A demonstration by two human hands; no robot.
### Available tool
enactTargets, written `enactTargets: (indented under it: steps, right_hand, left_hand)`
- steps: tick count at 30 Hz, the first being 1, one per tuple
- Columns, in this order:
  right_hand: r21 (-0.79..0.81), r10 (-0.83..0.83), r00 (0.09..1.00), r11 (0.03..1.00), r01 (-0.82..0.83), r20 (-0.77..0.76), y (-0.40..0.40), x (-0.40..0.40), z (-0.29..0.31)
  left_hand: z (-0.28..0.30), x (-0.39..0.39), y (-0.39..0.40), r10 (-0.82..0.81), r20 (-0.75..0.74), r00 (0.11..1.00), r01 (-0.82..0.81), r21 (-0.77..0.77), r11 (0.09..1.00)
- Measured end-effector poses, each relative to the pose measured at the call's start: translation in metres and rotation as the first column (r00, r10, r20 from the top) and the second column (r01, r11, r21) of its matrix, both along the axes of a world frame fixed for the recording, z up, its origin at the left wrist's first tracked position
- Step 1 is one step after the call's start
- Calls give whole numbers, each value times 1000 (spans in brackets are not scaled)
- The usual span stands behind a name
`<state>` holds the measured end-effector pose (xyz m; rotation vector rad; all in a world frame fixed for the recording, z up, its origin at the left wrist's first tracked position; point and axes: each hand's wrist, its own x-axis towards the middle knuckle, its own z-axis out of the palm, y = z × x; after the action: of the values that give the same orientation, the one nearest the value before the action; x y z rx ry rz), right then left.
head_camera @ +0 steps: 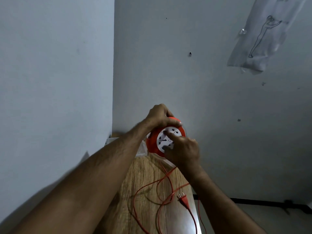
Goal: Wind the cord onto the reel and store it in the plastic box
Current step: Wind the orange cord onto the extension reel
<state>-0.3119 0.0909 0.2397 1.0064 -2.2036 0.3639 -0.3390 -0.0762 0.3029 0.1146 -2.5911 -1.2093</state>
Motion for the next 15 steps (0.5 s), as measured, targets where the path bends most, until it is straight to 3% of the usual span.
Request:
enactTargets:
  steps: [2, 5, 7, 9, 10, 12, 15]
  right_hand:
    - [-271, -3, 981, 961, 56, 192, -7, 8, 0]
    - [-594, 59, 865, 750, 292, 499, -25, 26, 1]
    - [-654, 132, 721, 553, 516, 681, -40, 31, -3]
    - [-588, 290, 513, 336, 736, 808, -50, 33, -2]
    - [-539, 443, 413, 205, 817, 796, -54, 32, 1]
    - [-408, 738, 283, -11, 913, 612, -58, 31, 10]
    - [-315, 905, 198, -75, 946, 377, -54, 28, 22]
  left_hand:
    - [0, -1, 0, 16, -15, 1000, -16, 6, 1000]
    - [-2, -2, 2, 23, -23, 999, -23, -10, 1000]
    - [-4, -2, 5, 24, -38, 999, -25, -21, 999]
    - [-8, -2, 9, 18, -55, 998, -21, -48, 999]
    - [-9, -2, 10, 13, -58, 998, -17, -70, 997]
    - [-11, -1, 13, -4, -57, 998, -2, -93, 996]
    - [-10, 0, 8, -19, -55, 998, 15, -73, 997]
